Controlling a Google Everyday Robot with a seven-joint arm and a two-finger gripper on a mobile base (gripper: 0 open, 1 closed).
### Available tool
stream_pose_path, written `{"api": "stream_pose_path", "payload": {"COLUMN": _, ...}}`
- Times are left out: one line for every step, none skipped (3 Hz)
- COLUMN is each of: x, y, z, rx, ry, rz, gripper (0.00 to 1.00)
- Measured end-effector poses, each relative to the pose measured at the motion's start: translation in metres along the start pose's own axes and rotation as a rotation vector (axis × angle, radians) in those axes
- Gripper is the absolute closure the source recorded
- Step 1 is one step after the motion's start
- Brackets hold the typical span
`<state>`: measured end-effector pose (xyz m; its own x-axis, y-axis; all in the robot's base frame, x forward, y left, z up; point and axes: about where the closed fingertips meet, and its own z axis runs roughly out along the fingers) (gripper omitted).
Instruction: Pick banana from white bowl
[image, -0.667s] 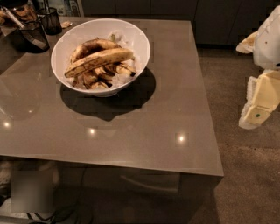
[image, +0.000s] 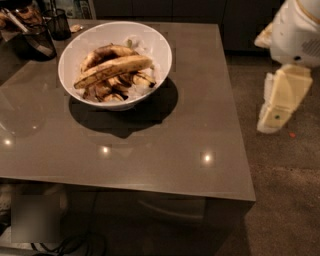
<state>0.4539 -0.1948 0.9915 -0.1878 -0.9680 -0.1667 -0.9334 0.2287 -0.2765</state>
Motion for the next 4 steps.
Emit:
{"api": "stream_pose_path", "payload": {"x": -0.04, "y": -0.018, "z": -0.004, "rx": 0.012, "ry": 0.048, "rz": -0.093, "gripper": 0.0}}
{"api": "stream_pose_path", "payload": {"x": -0.081, "y": -0.033, "z": -0.002, "rx": 0.039, "ry": 0.089, "rz": -0.181, "gripper": 0.0}}
{"api": "stream_pose_path", "payload": {"x": -0.089, "y": -0.038, "z": -0.004, "rx": 0.067, "ry": 0.074, "rz": -0.19, "gripper": 0.0}}
{"api": "stream_pose_path", "payload": {"x": -0.111, "y": -0.046, "z": 0.0, "rx": 0.052, "ry": 0.036, "rz": -0.235, "gripper": 0.0}}
